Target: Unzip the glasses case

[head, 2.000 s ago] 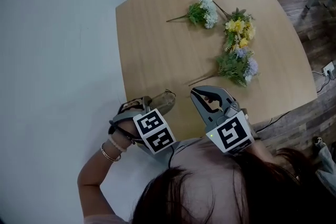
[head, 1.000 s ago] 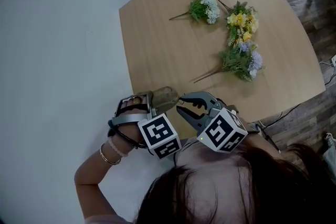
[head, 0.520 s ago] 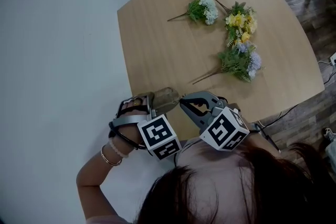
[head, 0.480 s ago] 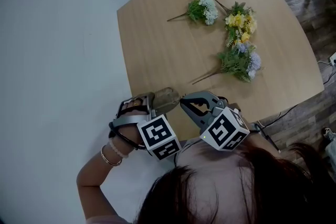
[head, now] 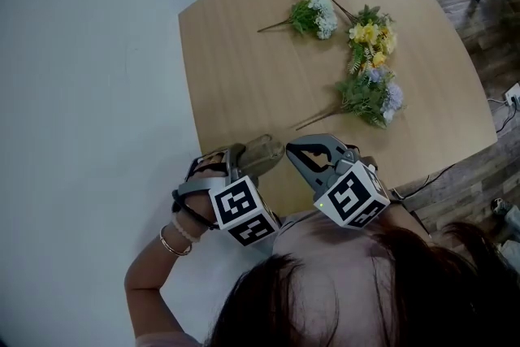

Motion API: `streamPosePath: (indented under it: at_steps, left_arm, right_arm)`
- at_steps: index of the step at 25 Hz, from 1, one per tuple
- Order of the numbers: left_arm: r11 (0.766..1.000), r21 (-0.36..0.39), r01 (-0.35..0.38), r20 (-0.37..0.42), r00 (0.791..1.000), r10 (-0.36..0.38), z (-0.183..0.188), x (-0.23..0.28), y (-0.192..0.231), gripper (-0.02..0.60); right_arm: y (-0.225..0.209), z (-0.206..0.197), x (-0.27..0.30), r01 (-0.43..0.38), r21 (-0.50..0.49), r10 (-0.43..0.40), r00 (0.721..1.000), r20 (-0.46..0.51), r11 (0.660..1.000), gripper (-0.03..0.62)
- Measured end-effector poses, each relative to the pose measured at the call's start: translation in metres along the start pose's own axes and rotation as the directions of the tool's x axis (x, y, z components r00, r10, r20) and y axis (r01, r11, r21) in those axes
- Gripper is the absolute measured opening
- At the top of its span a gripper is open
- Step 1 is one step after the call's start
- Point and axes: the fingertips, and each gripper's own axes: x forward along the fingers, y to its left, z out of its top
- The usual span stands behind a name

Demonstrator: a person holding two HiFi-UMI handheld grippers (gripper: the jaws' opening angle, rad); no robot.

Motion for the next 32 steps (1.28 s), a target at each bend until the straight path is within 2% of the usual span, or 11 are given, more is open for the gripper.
streamPosePath:
  at_steps: [11,16,26,32]
  left_arm:
    - [0.991,-0.119,0.061,0.149,0.988,-0.043,0.007,0.011,-0.014,0.285]
    - [0.97,-0.199,0.136,0.245,0.966,-0.085,0.012,0.02,-0.025,0.285]
    - [0.94,-0.265,0.214,0.325,0.938,-0.122,0.015,0.026,-0.032,0.285]
    - [0.918,-0.304,0.256,0.416,0.902,-0.114,0.024,0.023,-0.033,0.285]
  right_arm:
    - [-0.001,-0.012,0.005,0.04,-0.04,-0.042,0.998,-0.055,0.998,0.014]
    - [0.0,-0.017,0.007,0.045,-0.056,-0.05,0.996,-0.077,0.997,0.014]
    - [-0.009,-0.034,0.013,0.069,-0.049,-0.075,0.988,-0.136,0.996,0.014]
    - [-0.013,-0.035,0.013,0.087,-0.038,-0.091,0.986,-0.14,0.996,0.014]
